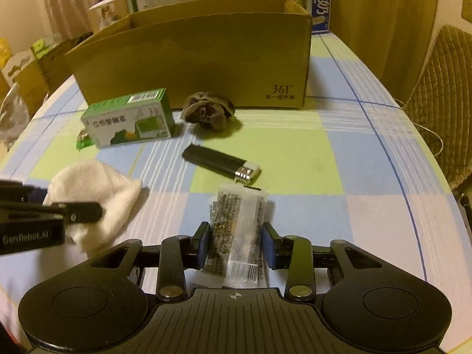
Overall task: Organize objects
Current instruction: 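Grasp the clear snack packet with the right gripper while the left holds the towel, then carry the towel and snack packet up over the cardboard box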
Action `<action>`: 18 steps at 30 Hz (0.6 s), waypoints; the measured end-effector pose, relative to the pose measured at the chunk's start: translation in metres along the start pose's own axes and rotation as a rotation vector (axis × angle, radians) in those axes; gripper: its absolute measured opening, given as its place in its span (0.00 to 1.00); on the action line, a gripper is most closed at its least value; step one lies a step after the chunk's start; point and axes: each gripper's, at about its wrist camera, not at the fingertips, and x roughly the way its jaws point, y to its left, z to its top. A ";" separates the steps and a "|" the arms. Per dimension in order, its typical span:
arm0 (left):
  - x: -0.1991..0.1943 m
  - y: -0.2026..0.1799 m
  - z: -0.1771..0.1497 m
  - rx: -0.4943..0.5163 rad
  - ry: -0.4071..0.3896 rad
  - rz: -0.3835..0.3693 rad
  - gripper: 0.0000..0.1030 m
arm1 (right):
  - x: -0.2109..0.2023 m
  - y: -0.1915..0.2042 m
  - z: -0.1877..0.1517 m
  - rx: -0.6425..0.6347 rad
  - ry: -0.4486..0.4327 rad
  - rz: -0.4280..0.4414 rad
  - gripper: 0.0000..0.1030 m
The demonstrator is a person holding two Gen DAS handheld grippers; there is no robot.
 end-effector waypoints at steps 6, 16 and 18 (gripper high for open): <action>0.002 0.000 0.002 0.004 0.010 0.009 0.39 | -0.001 0.006 -0.005 -0.046 0.002 -0.015 0.34; -0.042 -0.003 0.013 0.006 -0.066 0.024 0.30 | -0.018 0.005 0.000 -0.023 -0.028 0.036 0.33; -0.044 -0.004 0.014 0.004 -0.058 0.034 0.30 | -0.023 0.005 0.002 -0.003 -0.039 0.050 0.33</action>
